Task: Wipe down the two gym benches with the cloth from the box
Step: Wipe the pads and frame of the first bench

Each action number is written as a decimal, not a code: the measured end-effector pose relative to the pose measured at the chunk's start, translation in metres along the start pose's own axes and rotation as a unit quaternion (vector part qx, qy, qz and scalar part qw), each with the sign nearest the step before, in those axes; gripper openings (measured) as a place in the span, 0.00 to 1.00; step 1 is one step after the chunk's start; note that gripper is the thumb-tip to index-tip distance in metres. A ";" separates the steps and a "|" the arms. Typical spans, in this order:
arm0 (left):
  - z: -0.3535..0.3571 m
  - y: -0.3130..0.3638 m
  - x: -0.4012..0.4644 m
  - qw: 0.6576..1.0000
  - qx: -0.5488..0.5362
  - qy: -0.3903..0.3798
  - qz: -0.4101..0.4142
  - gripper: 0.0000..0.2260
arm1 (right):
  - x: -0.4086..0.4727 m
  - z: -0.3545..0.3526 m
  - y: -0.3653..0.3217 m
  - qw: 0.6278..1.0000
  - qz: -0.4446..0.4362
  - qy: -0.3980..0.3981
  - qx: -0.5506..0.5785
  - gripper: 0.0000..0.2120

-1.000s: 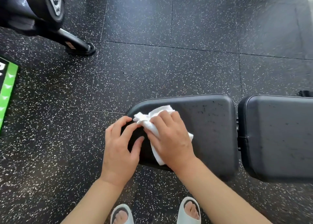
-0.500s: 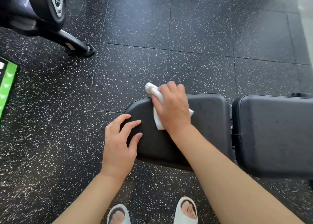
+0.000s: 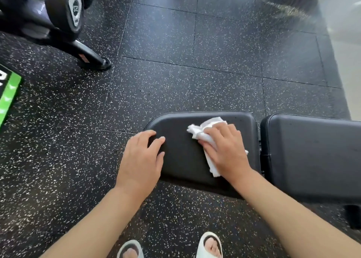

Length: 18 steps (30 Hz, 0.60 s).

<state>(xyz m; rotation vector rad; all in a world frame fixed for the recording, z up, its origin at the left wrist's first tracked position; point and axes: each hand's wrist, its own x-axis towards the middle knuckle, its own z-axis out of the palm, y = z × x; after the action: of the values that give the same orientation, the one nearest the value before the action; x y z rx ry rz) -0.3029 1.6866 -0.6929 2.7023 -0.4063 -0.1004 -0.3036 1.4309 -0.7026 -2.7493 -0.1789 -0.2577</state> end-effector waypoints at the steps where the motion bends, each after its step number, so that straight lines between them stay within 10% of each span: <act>1: -0.005 -0.001 0.003 1.000 0.007 -0.006 0.016 0.20 | 0.019 0.005 0.002 1.000 0.004 0.012 -0.001 0.09; 18: 0.007 0.014 0.048 0.999 -0.032 0.002 0.031 0.19 | -0.033 0.007 -0.015 0.998 -0.021 -0.010 0.066 0.11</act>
<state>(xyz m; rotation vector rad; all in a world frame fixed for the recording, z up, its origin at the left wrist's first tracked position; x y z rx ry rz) -0.2614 1.6573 -0.6945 2.6237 -0.4776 -0.0886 -0.3368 1.4445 -0.7105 -2.6195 -0.2506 -0.2220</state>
